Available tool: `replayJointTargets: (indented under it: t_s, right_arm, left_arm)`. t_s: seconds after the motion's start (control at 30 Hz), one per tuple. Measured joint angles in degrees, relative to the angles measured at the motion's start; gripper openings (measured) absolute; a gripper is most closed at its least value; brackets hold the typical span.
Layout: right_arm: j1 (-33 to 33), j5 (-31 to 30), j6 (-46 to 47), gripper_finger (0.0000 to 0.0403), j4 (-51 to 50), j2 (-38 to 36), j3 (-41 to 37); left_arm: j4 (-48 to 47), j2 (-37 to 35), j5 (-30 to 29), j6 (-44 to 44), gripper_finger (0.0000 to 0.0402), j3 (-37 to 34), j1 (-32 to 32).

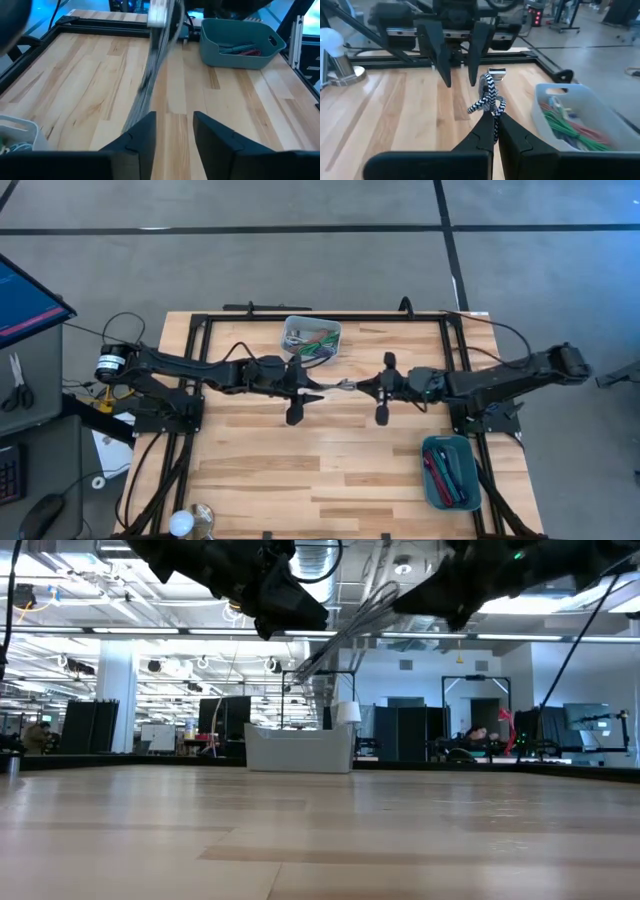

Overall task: Pick & Place USB Port
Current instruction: Put the white patterned charger cable into the blue bin

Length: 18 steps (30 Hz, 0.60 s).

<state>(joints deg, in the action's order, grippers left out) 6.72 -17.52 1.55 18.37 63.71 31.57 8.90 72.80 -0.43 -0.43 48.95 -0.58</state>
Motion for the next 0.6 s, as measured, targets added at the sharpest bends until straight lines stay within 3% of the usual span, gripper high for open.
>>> replayJointTargets:
  t_s: [0.17,0.37,0.6]
  right_arm:
    - [3.41,-1.47,0.67,0.0000,-11.44,-10.89,0.03]
    - [9.43,-8.25,15.41,0.0000,-38.84,-23.97,5.91]
    - [19.04,-10.99,33.75,0.0000,-66.02,-24.58,19.06]
  left_arm:
    - [-1.07,-2.62,-1.32,0.57,0.0136,0.02,0.00]
    - [-5.26,-7.84,-3.06,0.61,0.0136,0.02,0.00]
    - [-8.29,-11.14,-3.04,0.24,0.0134,0.02,0.00]
